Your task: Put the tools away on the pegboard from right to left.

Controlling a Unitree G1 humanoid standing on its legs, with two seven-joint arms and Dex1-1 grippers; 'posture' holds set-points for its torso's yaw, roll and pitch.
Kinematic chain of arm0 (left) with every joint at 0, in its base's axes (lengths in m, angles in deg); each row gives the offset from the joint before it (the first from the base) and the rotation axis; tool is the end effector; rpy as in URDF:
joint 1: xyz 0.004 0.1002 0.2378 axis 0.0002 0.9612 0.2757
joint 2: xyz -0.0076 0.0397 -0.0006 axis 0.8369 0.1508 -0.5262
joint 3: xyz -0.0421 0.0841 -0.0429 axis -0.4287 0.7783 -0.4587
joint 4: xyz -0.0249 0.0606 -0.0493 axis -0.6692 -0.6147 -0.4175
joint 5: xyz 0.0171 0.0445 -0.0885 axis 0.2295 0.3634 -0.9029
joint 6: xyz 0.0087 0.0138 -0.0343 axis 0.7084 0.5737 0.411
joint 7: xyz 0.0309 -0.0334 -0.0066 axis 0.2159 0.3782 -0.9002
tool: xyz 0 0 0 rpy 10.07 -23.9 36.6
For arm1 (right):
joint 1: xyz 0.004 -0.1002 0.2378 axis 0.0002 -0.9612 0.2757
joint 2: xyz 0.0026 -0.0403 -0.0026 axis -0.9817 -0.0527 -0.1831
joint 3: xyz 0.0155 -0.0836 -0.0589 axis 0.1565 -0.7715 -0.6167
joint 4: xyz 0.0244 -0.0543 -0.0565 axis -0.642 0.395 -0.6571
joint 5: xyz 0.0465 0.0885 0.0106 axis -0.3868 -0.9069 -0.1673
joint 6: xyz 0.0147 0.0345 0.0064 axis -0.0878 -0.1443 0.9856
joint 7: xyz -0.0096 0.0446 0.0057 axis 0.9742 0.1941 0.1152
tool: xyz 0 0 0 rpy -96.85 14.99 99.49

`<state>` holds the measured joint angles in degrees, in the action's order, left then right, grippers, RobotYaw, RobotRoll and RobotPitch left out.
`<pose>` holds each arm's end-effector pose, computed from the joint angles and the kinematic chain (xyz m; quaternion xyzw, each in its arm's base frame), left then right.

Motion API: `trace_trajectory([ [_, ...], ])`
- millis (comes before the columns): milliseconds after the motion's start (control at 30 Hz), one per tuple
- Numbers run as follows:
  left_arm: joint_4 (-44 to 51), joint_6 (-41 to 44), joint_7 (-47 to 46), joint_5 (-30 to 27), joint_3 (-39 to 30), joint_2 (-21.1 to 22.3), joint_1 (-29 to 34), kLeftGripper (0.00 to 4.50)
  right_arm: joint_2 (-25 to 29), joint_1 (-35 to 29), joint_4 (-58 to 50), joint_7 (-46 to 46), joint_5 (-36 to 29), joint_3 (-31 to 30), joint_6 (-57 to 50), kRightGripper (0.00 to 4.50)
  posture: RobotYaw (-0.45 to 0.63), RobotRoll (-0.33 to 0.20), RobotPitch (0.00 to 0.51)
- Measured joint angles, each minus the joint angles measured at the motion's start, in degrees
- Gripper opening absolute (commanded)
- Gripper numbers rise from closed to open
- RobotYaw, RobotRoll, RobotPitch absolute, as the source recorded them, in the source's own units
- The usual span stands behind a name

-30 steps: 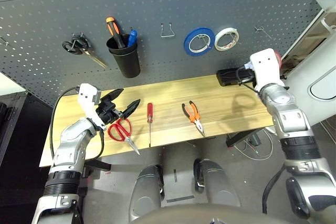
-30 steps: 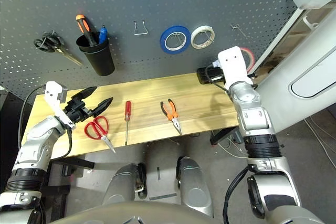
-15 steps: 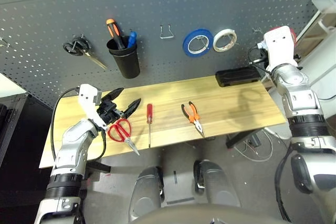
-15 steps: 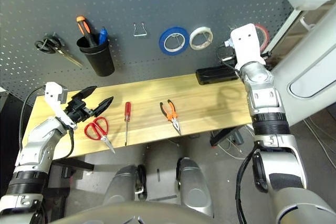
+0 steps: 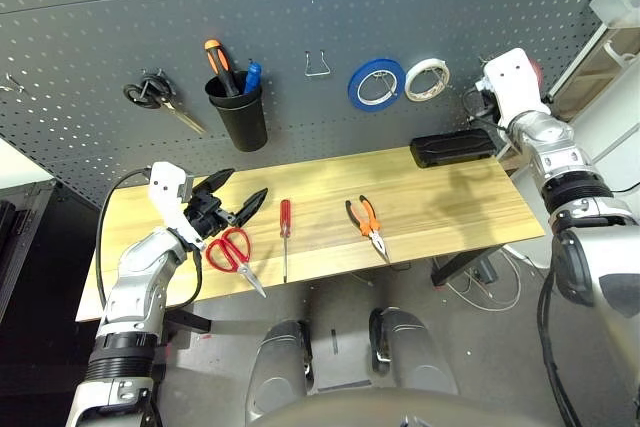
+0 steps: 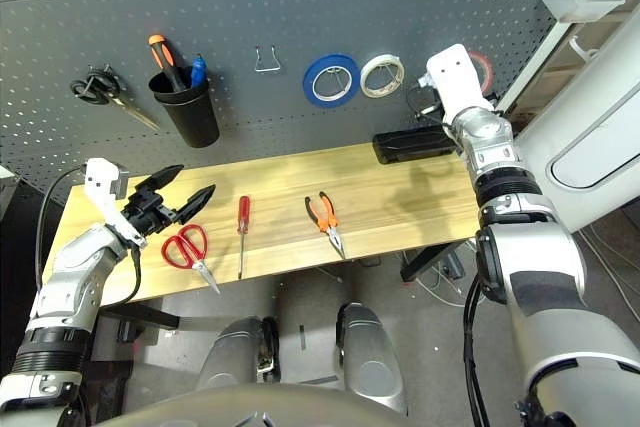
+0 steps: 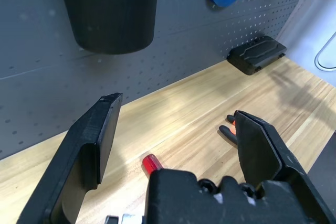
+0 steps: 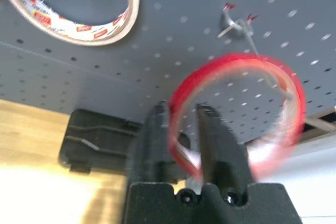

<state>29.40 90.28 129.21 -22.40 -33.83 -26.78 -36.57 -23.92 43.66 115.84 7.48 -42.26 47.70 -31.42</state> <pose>0.2112 0.2701 0.0696 0.0566 0.0368 -0.2718 0.9600 0.3450 -0.2505 0.1290 -0.2293 0.1085 0.0363 0.9666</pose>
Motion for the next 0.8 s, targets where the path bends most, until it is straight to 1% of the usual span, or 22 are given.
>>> trace_trajectory([
  [67,0.0,0.0,0.0,0.0,0.0,0.0,0.0,4.5,0.0,0.5,0.1,-0.3,-0.2,0.1,0.5,2.64,-0.01,0.0,0.041],
  [167,0.2,0.0,0.0,0.0,-0.1,0.0,0.5,4.5,0.1,0.5,-0.2,-1.6,-1.2,0.3,0.8,3.77,-0.01,0.0,0.049],
  [233,0.2,0.0,0.0,0.0,-0.1,0.0,0.7,4.5,0.6,-0.8,-2.3,-4.2,-2.3,1.0,0.5,4.48,-0.01,0.0,0.054],
  [333,0.4,0.0,0.0,0.0,-0.2,0.2,1.0,4.5,2.7,-4.1,-9.8,-9.7,-4.7,2.0,-3.1,4.48,-0.03,0.0,0.067],
  [400,0.3,0.0,0.3,0.0,-0.2,0.4,1.0,4.5,5.6,-8.8,-21.5,-15.7,-7.6,2.3,-10.6,4.48,-0.04,0.0,0.077],
  [467,0.0,0.0,1.1,0.0,-0.2,0.7,0.6,4.5,9.2,-14.4,-34.8,-21.3,-11.5,3.5,-20.4,4.48,-0.05,0.0,0.086],
  [567,-0.4,0.0,2.1,0.0,-0.2,1.3,0.3,4.5,13.5,-20.5,-50.6,-25.9,-16.6,5.1,-34.2,4.48,-0.07,0.0,0.1],
  [600,-0.4,0.0,2.5,0.0,-0.2,1.4,0.3,4.5,14.1,-21.7,-54.2,-26.6,-17.9,5.4,-37.8,4.48,-0.08,0.0,0.107],
  [633,-0.5,0.0,3.2,0.0,-0.1,1.6,0.1,4.5,14.5,-23.6,-59.4,-26.8,-19.6,6.0,-43.0,4.48,-0.08,0.0,0.113],
  [700,-0.5,0.0,4.7,0.0,0.2,2.0,0.1,4.5,14.3,-25.8,-65.9,-26.3,-22.0,6.5,-50.7,4.48,-0.08,0.0,0.122],
  [800,-0.1,0.0,7.4,0.0,0.7,3.1,0.4,4.5,10.6,-28.4,-71.7,-23.4,-23.7,6.4,-58.0,4.48,-0.08,0.0,0.139],
])
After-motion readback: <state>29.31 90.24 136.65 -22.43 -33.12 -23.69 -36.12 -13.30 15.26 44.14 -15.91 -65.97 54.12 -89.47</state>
